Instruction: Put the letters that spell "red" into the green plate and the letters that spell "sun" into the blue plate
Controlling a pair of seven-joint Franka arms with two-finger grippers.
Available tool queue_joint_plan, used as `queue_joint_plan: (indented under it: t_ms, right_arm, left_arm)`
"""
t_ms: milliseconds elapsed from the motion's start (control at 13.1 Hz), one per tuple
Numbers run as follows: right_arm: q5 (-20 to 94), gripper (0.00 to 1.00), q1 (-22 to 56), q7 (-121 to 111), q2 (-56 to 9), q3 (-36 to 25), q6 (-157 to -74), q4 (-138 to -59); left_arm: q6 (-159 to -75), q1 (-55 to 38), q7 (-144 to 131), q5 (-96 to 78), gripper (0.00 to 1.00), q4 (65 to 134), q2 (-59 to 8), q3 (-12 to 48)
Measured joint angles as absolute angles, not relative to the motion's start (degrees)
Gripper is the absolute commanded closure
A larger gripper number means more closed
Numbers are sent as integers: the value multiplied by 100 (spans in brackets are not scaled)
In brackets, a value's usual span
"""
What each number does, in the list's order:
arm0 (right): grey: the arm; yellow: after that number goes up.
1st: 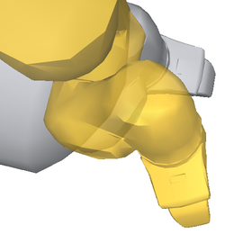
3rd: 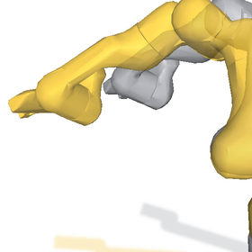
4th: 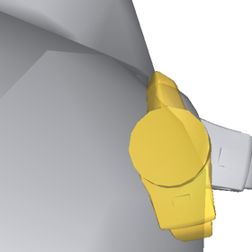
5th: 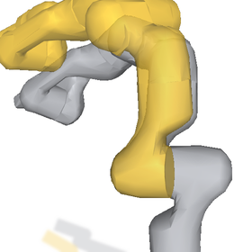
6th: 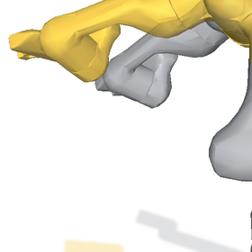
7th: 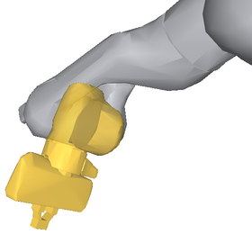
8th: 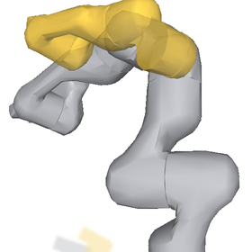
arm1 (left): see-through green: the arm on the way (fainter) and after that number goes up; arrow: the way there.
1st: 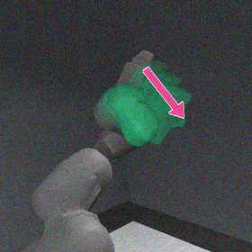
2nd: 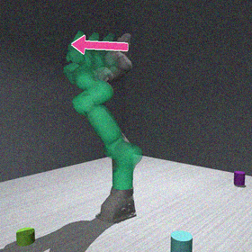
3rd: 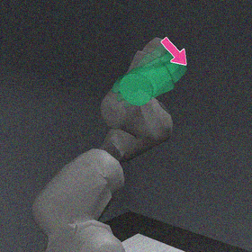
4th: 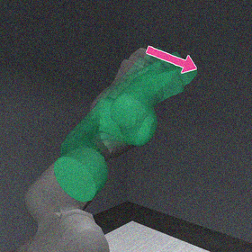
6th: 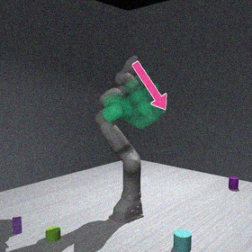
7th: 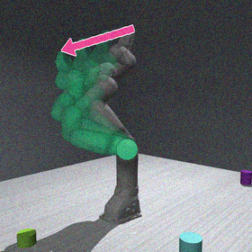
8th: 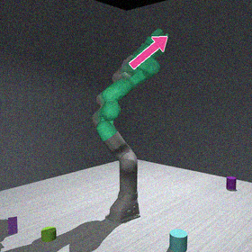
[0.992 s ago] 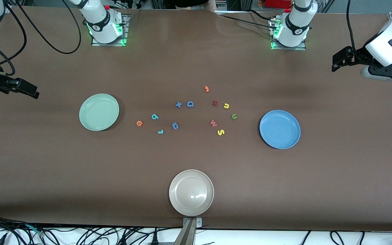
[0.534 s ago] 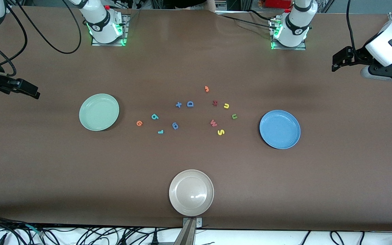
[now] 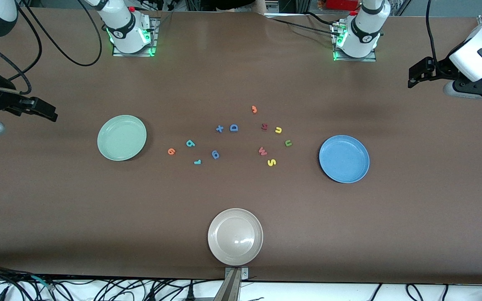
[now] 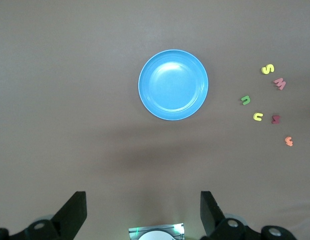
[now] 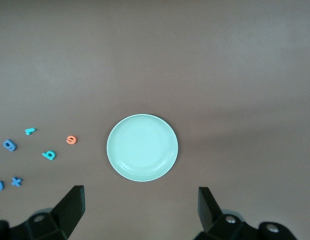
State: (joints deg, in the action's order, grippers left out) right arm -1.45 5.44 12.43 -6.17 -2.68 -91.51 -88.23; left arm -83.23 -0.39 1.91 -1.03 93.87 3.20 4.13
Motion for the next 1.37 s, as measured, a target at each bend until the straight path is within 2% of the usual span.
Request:
queue_joint_plan:
  t_ms: [839, 1373]
  right_arm:
    - [-142, 1, 1652, 3253, -926, -200, -9599, -8887]
    - [304, 1, 2664, 5027, -1921, -177, -10319, -8975]
  left_arm:
    - [-8300, -49, 191, -103, 0, 9388, 149, 421]
    - [-8519, -362, 191, -104, 0, 8943, -1029, 580]
